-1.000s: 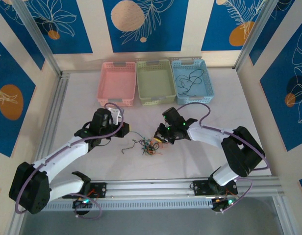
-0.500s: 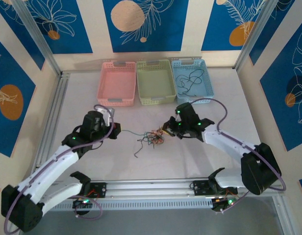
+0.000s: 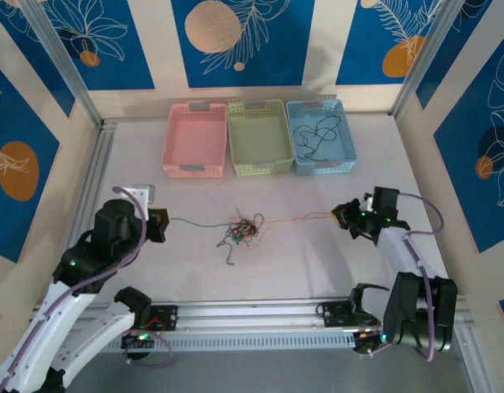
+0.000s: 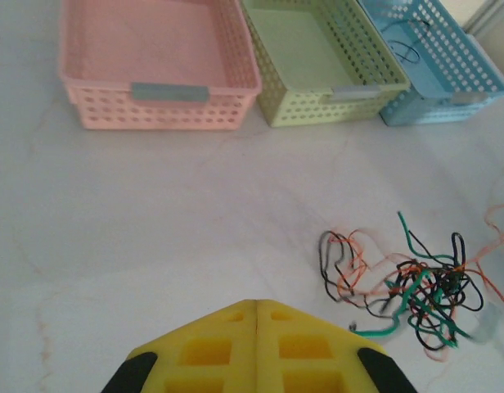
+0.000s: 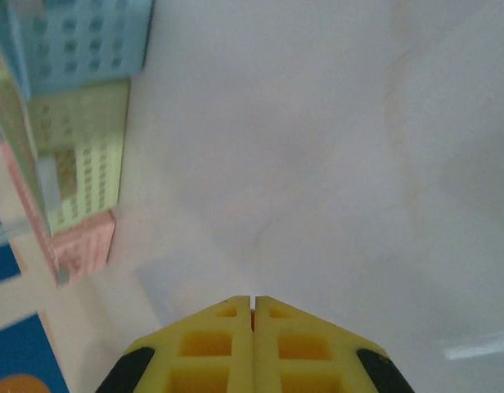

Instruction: Untangle the cables

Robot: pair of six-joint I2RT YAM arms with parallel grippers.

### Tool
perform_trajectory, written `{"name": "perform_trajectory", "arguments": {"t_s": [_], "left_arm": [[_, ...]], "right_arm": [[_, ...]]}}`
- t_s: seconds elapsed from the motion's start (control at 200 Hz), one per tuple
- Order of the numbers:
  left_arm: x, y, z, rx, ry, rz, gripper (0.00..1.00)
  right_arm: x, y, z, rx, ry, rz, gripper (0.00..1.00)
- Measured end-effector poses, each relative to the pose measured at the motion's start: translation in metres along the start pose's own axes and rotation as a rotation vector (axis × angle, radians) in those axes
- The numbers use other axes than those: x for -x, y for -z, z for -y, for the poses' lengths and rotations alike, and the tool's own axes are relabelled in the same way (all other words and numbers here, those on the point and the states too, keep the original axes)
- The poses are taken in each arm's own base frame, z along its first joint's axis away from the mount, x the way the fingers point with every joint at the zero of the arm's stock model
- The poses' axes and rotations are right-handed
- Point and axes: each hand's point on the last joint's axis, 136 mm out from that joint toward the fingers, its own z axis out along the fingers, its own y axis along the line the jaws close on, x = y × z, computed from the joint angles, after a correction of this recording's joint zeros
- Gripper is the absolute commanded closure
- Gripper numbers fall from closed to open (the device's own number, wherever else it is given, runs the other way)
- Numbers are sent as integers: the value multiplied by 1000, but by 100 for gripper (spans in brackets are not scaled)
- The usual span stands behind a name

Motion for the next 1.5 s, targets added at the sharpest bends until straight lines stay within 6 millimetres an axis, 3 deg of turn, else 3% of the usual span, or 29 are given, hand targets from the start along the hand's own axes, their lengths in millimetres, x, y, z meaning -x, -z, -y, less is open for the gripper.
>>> {"name": "perform_trajectory", "arguments": {"t_s": [0.175, 0.705, 0.91, 1.065, 1.33, 1.496], "left_arm": [[11, 20, -14, 76, -30, 42, 100], [9, 35, -40, 220, -120, 18, 100], [5, 36, -45, 249, -152, -2, 100], [2, 37, -49, 267, -168, -14, 100], [0, 33, -48, 259, -175, -18, 100], [-4, 15, -29, 157, -167, -42, 100]], "right_arm": [[24, 13, 24, -12, -89, 77, 100], [43, 40, 40, -58, -154, 196, 100], [82, 80, 46, -49, -247, 349, 100], [92, 91, 50, -45, -281, 387, 100], [85, 84, 38, -35, -241, 342, 100], [55, 55, -14, -34, -17, 187, 100]]}}
